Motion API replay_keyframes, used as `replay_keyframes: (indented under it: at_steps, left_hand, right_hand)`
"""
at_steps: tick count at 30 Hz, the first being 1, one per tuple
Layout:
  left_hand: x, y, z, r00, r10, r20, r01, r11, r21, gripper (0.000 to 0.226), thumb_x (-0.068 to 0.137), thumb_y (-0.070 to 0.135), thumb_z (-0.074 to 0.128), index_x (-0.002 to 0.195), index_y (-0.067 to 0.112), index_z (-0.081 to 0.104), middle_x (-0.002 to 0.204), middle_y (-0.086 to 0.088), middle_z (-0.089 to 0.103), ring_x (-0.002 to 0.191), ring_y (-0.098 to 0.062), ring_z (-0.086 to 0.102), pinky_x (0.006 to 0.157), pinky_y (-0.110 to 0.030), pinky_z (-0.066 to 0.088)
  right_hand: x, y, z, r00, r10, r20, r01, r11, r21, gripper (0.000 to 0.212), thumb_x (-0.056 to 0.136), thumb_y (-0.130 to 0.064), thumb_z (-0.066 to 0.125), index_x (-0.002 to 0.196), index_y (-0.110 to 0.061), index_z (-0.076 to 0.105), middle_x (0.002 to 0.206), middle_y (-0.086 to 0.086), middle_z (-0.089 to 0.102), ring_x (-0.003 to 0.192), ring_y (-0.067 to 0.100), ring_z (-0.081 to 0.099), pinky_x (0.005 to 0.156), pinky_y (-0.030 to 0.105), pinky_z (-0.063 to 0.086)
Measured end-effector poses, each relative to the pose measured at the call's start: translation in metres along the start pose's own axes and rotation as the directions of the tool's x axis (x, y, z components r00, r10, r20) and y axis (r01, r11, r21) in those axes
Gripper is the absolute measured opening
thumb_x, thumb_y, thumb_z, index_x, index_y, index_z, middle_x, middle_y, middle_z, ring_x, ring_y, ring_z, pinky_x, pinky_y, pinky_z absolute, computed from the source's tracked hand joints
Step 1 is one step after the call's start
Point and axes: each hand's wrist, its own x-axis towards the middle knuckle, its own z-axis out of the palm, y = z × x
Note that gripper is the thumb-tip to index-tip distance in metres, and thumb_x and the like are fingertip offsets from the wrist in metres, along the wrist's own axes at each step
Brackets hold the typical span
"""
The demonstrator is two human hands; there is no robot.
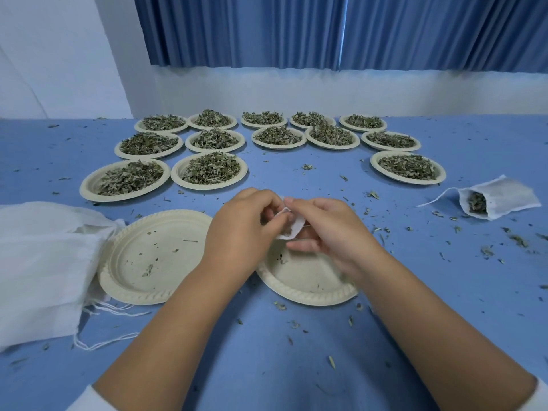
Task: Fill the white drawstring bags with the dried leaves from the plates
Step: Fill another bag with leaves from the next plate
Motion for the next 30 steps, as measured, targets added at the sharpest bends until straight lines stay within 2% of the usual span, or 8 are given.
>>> replay_keyframes:
  at_steps: [5,8,12,15,19,22,26,30]
  left_hand:
    - [0.0,0.0,0.002,1.0,0.001,-0.006,-0.001,1.0,0.011,0.002,0.084,0.026,0.068,0.085,0.028,0.068,0.077,0.01,0.055,0.081,-0.004,0.054,0.073,-0.04,0.053]
    - [0.0,0.001,0.001,1.0,-0.023,0.009,0.023,1.0,-0.001,0.01,0.08,0.023,0.064,0.087,0.03,0.067,0.081,0.01,0.057,0.083,-0.002,0.054,0.072,-0.036,0.052]
    - [0.001,0.003,-0.005,0.993,-0.059,0.105,0.068,0.994,-0.081,0.019,0.07,0.039,0.07,0.087,0.033,0.064,0.086,0.012,0.055,0.087,0.003,0.053,0.071,-0.022,0.045]
    - [0.003,0.0,-0.007,0.989,-0.072,0.126,0.071,0.997,0.014,0.023,0.072,0.035,0.074,0.087,0.029,0.058,0.088,0.011,0.054,0.089,0.005,0.048,0.067,-0.016,0.038]
    - [0.002,-0.001,-0.007,0.986,-0.115,0.118,0.106,0.991,0.085,0.025,0.075,0.038,0.074,0.084,0.027,0.054,0.09,0.01,0.055,0.087,0.001,0.051,0.068,-0.022,0.04]
    - [0.002,0.0,-0.009,0.986,-0.133,0.098,0.116,0.979,0.165,0.021,0.073,0.034,0.072,0.081,0.029,0.053,0.09,0.009,0.055,0.083,-0.003,0.052,0.066,-0.021,0.039]
    - [0.002,0.0,-0.009,0.984,-0.148,0.099,0.114,0.952,0.283,0.015,0.077,0.025,0.067,0.08,0.027,0.053,0.092,0.007,0.055,0.081,-0.013,0.055,0.066,-0.03,0.042]
    - [0.005,-0.002,-0.014,0.978,-0.174,0.117,0.161,0.98,0.116,0.009,0.079,0.026,0.069,0.077,0.026,0.06,0.08,0.01,0.06,0.06,0.001,0.05,0.054,-0.024,0.033]
  right_hand:
    - [0.003,0.0,-0.003,0.998,0.034,0.052,-0.037,0.998,0.06,0.026,0.09,-0.028,0.069,0.097,-0.003,0.07,0.081,0.007,0.075,0.071,0.016,0.073,0.058,0.025,0.056]
    - [0.003,0.0,-0.004,0.998,0.036,0.06,-0.04,0.997,0.061,0.027,0.09,-0.03,0.068,0.099,-0.004,0.069,0.082,0.006,0.075,0.07,0.016,0.073,0.058,0.025,0.056]
    - [0.003,-0.001,-0.004,0.998,0.034,0.057,-0.037,0.998,0.056,0.029,0.091,-0.031,0.066,0.102,-0.003,0.067,0.086,0.01,0.075,0.073,0.02,0.073,0.059,0.027,0.056]
    - [0.002,-0.002,-0.004,0.999,0.038,0.033,-0.039,0.999,0.028,0.027,0.092,-0.03,0.065,0.099,-0.004,0.068,0.082,0.007,0.074,0.07,0.018,0.072,0.057,0.025,0.054]
    - [0.0,-0.003,-0.004,0.998,0.028,0.058,-0.027,0.999,-0.028,0.023,0.094,-0.029,0.063,0.09,-0.008,0.07,0.075,0.0,0.074,0.071,0.016,0.072,0.058,0.025,0.055]
    - [-0.001,-0.003,-0.003,0.996,0.03,0.086,-0.024,0.998,-0.059,0.023,0.095,-0.027,0.06,0.089,-0.009,0.072,0.082,0.002,0.076,0.075,0.015,0.073,0.059,0.024,0.055]
    - [-0.001,-0.003,-0.002,0.986,0.04,0.16,-0.034,0.999,-0.04,0.023,0.094,-0.024,0.06,0.082,-0.011,0.075,0.088,0.007,0.076,0.077,0.015,0.072,0.06,0.023,0.055]
    - [0.0,-0.003,-0.003,0.988,0.037,0.147,-0.039,0.999,0.012,0.021,0.094,-0.026,0.061,0.081,-0.012,0.072,0.085,0.008,0.075,0.078,0.017,0.073,0.06,0.025,0.055]
